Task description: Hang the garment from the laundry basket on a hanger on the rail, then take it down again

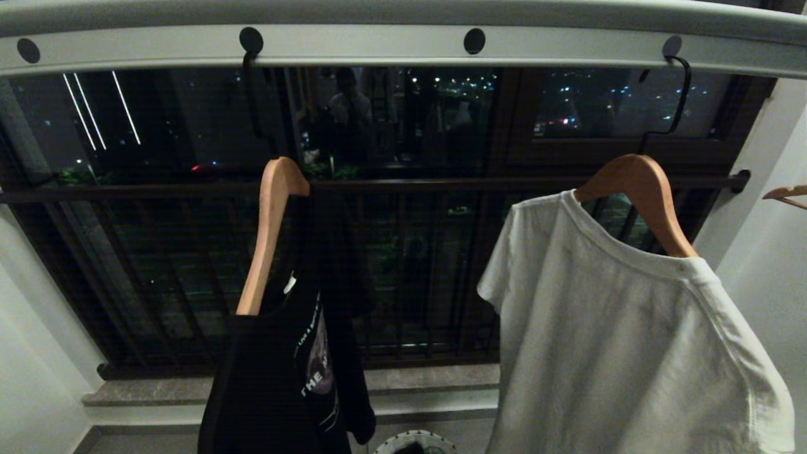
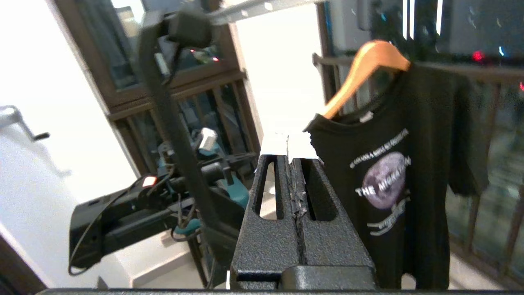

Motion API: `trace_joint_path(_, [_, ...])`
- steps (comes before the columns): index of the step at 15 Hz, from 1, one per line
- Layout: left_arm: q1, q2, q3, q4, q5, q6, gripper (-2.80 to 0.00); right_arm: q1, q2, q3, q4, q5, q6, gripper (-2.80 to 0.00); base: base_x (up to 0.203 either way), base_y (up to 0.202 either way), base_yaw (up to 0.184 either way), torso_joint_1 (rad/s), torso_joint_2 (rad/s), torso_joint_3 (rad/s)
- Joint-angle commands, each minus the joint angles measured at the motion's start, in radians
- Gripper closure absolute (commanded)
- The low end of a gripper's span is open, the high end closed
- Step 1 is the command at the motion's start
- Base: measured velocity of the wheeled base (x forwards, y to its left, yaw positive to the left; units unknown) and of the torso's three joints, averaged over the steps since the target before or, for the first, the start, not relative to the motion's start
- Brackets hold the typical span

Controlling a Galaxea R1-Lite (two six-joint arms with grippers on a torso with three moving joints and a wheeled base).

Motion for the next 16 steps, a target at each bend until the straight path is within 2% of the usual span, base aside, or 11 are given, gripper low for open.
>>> trace_joint_path(1, [0.000,0.000,0.003,-0.001,0.000,0.000,0.00,0.091,-0.044,0.061,0.000,-0.048,-0.063,0.00,0.000,0.000,0.000,0.000,0.00,0.000])
trace_joint_path(4, [0.000,0.000,0.003,-0.001,0.000,0.000,0.00,0.097,-0.079,0.091,0.013,-0.102,-0.163,0.00,0.000,0.000,0.000,0.000,0.00,0.000])
trace_joint_path(6, [0.000,0.000,0.003,-0.001,0.000,0.000,0.00,0.115,-0.076,0.101,0.027,-0.189,-0.194,0.00,0.000,0.000,0.000,0.000,0.00,0.000])
trace_joint_path(7, [0.000,0.000,0.003,-0.001,0.000,0.000,0.00,0.134,-0.076,0.090,0.085,-0.252,-0.210,0.00,0.000,0.000,0.000,0.000,0.00,0.000])
trace_joint_path(9, [0.000,0.000,0.003,-0.001,0.000,0.000,0.00,0.145,-0.081,0.042,0.256,-0.321,-0.367,0.00,0.000,0.000,0.000,0.000,0.00,0.000])
trace_joint_path(12, [0.000,0.000,0.003,-0.001,0.000,0.000,0.00,0.206,-0.116,-0.062,0.595,-0.558,-0.627,0.00,0.000,0.000,0.000,0.000,0.00,0.000])
trace_joint_path(15, [0.000,0.000,0.003,-0.001,0.000,0.000,0.00,0.229,-0.178,-0.220,0.991,-0.799,-0.813,0.00,0.000,0.000,0.000,0.000,0.00,0.000])
trace_joint_path(16, [0.000,0.000,0.003,-0.001,0.000,0.000,0.00,0.231,-0.192,-0.265,1.093,-0.894,-0.905,0.00,0.000,0.000,0.000,0.000,0.00,0.000])
